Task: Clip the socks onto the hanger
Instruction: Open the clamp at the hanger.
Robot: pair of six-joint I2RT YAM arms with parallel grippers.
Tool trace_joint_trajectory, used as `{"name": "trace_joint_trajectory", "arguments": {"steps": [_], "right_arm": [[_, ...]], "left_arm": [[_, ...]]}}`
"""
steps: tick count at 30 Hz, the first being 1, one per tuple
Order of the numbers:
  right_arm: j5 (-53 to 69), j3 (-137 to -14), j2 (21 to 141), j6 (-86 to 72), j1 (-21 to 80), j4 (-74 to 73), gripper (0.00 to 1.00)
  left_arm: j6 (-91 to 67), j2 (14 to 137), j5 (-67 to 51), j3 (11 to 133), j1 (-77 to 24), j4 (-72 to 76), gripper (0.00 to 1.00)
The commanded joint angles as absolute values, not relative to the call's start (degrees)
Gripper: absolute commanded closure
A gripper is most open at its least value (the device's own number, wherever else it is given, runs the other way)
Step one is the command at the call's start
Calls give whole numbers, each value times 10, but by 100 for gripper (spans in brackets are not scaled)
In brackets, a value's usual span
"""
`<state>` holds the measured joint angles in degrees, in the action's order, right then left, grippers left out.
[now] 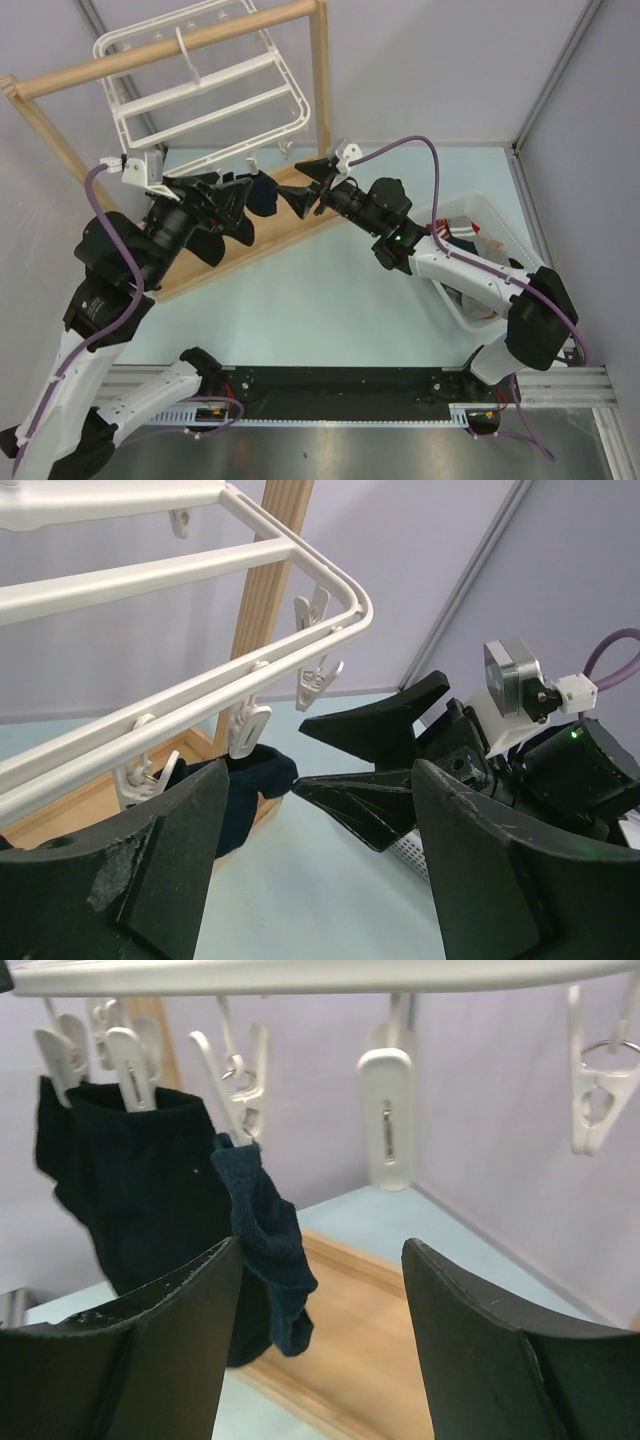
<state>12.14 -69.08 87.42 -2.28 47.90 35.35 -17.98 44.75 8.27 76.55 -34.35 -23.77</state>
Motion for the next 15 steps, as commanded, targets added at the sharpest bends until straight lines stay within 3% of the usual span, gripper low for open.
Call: {"name": "trace_joint_trajectory", "arguments": {"steps": [1, 15], "right_arm": [[38, -691, 867, 47, 495, 422, 31], [26, -694, 911, 59, 487, 525, 35]], "left_arm": [[-185, 454, 68, 787, -345, -233, 20], [-185, 458, 55, 782, -345, -227, 20]]}}
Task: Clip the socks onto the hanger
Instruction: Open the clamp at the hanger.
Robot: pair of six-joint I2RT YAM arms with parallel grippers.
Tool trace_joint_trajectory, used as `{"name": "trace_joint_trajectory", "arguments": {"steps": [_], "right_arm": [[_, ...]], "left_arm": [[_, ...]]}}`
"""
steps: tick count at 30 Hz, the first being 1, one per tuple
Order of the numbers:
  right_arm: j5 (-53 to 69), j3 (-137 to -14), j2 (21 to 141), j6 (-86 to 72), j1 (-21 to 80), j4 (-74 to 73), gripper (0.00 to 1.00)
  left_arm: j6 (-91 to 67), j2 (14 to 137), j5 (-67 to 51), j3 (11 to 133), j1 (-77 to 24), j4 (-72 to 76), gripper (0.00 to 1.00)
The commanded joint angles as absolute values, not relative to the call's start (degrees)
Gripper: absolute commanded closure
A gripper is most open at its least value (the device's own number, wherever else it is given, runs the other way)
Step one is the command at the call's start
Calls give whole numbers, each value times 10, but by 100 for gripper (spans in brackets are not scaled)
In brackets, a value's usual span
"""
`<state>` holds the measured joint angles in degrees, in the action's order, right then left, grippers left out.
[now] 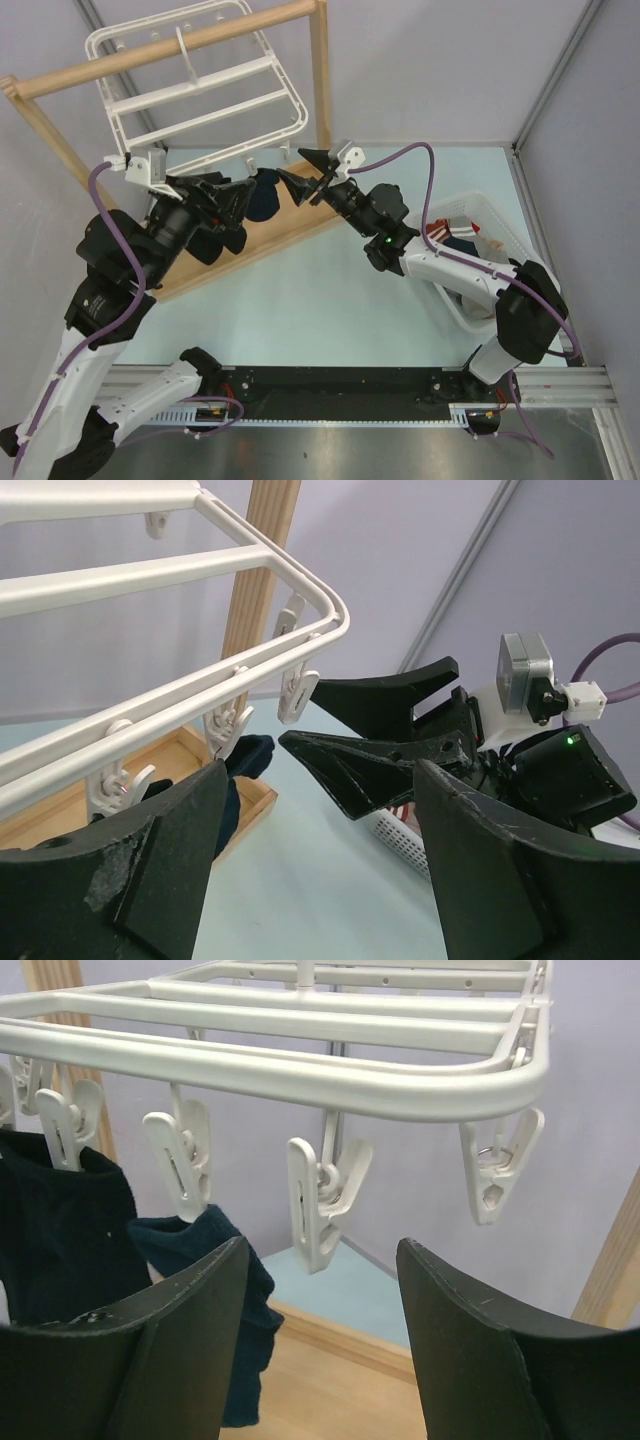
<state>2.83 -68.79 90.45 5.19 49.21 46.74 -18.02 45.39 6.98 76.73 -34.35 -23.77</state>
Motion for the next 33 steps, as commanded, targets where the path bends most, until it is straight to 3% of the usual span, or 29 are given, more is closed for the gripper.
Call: {"name": "trace_joint_trajectory", "arguments": {"steps": [1, 24, 28, 31, 33], "right_arm": [[29, -696, 913, 53, 483, 525, 36], [22, -754, 964, 72, 491, 550, 42], [24, -756, 962, 70, 493, 548, 51], [24, -756, 960, 69, 494, 541, 68], [29, -756, 955, 69, 496, 529, 74]], "left_arm": [[-184, 459, 54, 782, -345, -227, 20], [-197, 466, 36, 772, -345, -217, 20], [-199, 468, 32, 769, -345, -216, 20], [-200, 470, 29, 769, -345, -214, 20], [-202, 471, 27, 769, -345, -213, 20]]}}
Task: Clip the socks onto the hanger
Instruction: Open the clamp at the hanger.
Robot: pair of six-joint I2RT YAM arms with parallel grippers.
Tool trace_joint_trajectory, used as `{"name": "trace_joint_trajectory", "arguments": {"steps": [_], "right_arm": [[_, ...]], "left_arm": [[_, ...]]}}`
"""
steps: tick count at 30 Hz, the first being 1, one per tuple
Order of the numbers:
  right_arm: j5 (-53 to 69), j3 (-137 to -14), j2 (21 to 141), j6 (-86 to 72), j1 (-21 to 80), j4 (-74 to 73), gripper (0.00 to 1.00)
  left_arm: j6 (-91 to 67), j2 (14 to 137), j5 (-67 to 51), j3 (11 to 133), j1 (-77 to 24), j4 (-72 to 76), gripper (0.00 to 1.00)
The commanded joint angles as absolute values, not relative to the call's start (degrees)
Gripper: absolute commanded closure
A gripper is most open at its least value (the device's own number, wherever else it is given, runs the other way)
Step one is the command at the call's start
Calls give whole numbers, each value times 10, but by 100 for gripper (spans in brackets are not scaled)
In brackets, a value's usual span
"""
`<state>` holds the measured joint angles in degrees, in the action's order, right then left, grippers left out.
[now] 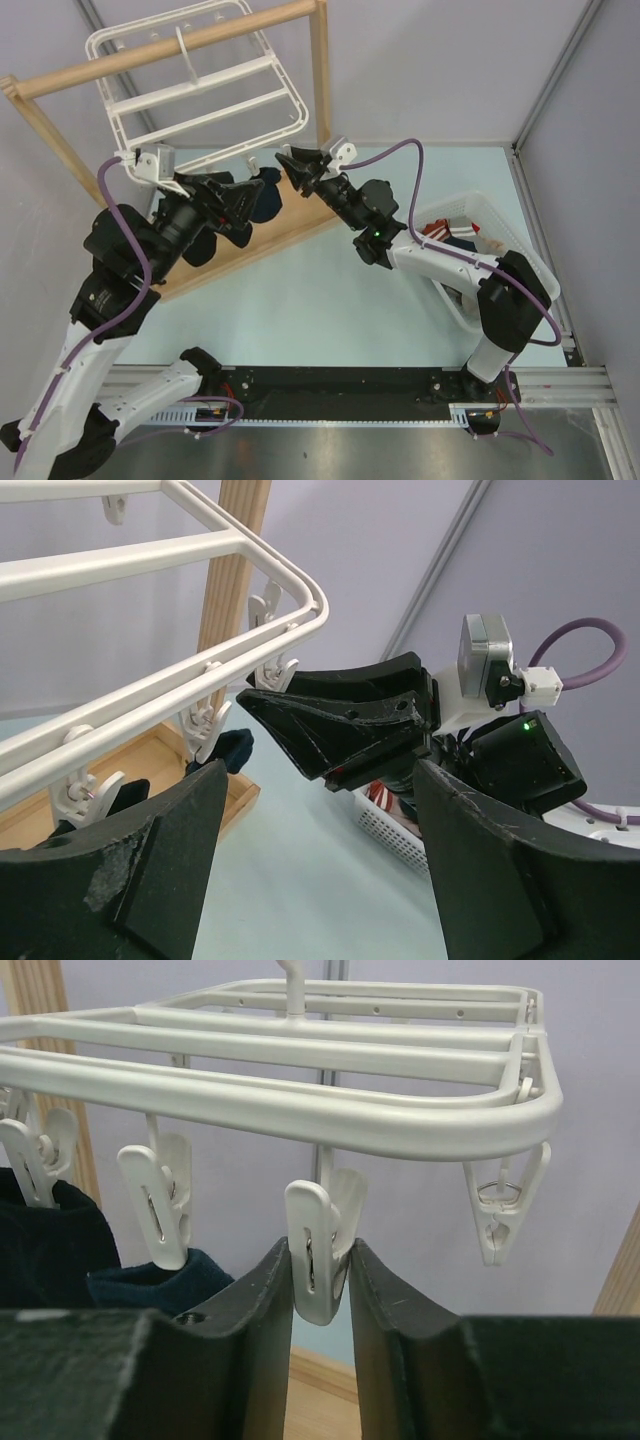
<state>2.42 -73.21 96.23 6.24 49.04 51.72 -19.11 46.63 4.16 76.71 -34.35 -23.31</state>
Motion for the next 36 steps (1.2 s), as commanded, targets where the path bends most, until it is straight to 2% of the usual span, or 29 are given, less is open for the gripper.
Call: {"name": "trace_joint_trajectory", "arguments": {"steps": [1, 5, 10, 19, 36], "right_arm": [[32, -756, 952, 69, 496, 525, 79], [50, -756, 939, 68, 504, 494, 89], [87, -756, 917, 46, 505, 461, 96], [137, -756, 888, -17, 503, 413, 99], [153, -757, 877, -81, 502, 401, 100]], "left_arm": [[-203, 473, 25, 769, -345, -212, 20], [-207, 482, 16, 770, -345, -207, 20], [-205, 502, 4, 780, -345, -210, 19], [-209, 519, 30, 790, -345, -210, 18], [-238, 553, 63, 780, -345, -157, 19]]}}
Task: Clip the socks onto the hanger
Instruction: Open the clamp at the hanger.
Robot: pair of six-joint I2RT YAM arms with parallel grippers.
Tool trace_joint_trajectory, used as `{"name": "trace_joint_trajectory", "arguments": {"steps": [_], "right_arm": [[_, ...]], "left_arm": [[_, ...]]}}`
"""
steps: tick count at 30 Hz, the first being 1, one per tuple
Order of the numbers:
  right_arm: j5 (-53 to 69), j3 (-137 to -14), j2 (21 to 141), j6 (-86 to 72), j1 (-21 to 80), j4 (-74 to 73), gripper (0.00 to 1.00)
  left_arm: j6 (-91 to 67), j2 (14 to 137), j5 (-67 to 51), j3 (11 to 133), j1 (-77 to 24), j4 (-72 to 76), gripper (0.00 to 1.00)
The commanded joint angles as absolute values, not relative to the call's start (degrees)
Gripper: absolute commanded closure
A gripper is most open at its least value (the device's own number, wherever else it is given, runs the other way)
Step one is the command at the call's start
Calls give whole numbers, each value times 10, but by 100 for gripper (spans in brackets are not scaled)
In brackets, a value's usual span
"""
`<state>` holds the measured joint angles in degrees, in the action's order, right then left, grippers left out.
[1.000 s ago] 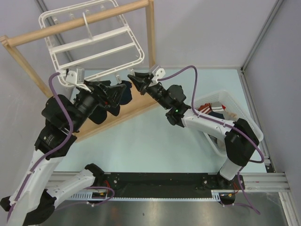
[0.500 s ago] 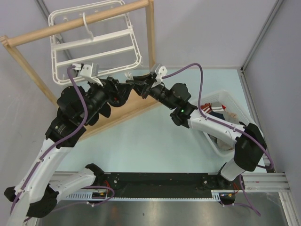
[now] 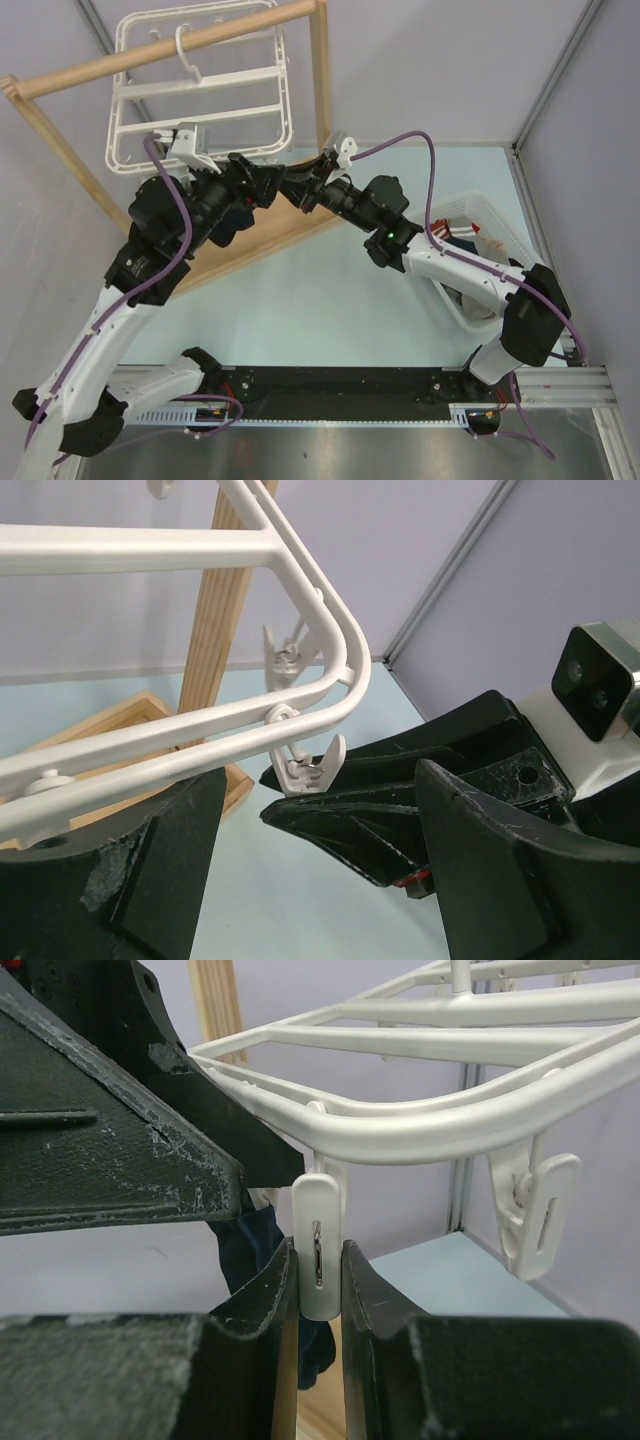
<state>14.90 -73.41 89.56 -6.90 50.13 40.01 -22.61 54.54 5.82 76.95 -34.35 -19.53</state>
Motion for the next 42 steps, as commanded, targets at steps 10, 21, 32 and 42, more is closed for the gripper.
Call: {"name": "trace_joint_trajectory", "arguments": {"steps": [10, 21, 32, 42], "right_arm": [[157, -760, 882, -81, 504, 393, 100], [159, -763, 889, -83, 506, 388, 100], [134, -763, 869, -68, 506, 318, 56], [-46, -755, 742, -27, 479, 6, 26]], "left_arm": [[-240, 580, 93, 788, -345, -164, 31], [-256, 568, 127, 754, -345, -106, 53], [-250, 570, 119, 747, -345, -106, 87], [-240, 559, 126, 739, -345, -116, 100]]}}
